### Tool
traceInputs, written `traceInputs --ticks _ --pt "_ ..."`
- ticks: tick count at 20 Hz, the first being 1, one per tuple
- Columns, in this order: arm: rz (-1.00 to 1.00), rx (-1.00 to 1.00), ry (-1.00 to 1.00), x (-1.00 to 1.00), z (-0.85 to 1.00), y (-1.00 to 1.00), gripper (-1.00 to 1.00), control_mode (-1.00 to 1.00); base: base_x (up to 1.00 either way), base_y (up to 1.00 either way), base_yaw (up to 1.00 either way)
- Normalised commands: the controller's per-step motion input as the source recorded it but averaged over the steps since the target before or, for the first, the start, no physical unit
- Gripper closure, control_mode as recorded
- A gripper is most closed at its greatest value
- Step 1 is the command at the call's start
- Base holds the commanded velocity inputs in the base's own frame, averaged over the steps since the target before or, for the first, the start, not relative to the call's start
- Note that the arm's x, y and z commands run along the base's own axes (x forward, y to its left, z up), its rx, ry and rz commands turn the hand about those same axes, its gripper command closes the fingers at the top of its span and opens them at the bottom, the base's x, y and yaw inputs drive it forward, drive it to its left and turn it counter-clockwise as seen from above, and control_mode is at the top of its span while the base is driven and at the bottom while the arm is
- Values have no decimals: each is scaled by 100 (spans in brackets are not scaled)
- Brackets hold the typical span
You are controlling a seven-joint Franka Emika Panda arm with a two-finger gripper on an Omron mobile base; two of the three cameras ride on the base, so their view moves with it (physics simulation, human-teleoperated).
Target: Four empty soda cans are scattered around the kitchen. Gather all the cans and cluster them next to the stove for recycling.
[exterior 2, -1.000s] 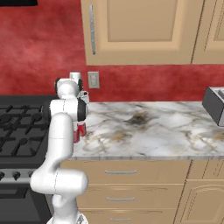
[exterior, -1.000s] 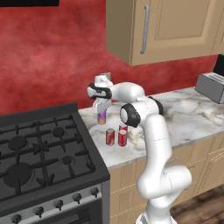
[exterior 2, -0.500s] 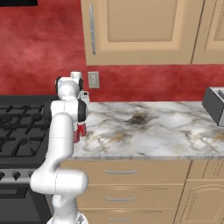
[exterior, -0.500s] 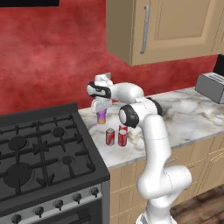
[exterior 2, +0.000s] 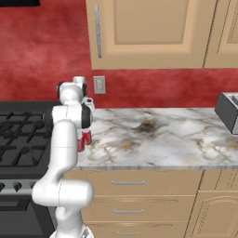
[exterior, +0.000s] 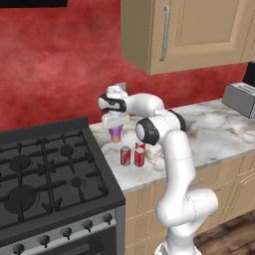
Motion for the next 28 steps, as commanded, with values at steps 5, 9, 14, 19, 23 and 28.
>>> traceInputs --ticks 5,9,14,19,23,28 --pt "-15 -14 -13 -30 -2 -1 100 -100 0 0 0" --pt "-14 -12 -16 -31 -4 -11 100 -100 0 0 0" --pt "-13 -3 -11 -30 -9 -11 100 -100 0 0 0" --pt "-12 0 -7 -22 -8 -9 100 -100 0 0 0" --pt "-7 0 -10 -2 -10 -4 100 -100 0 0 0" --pt "-3 0 -12 0 -10 -6 100 -100 0 0 0"
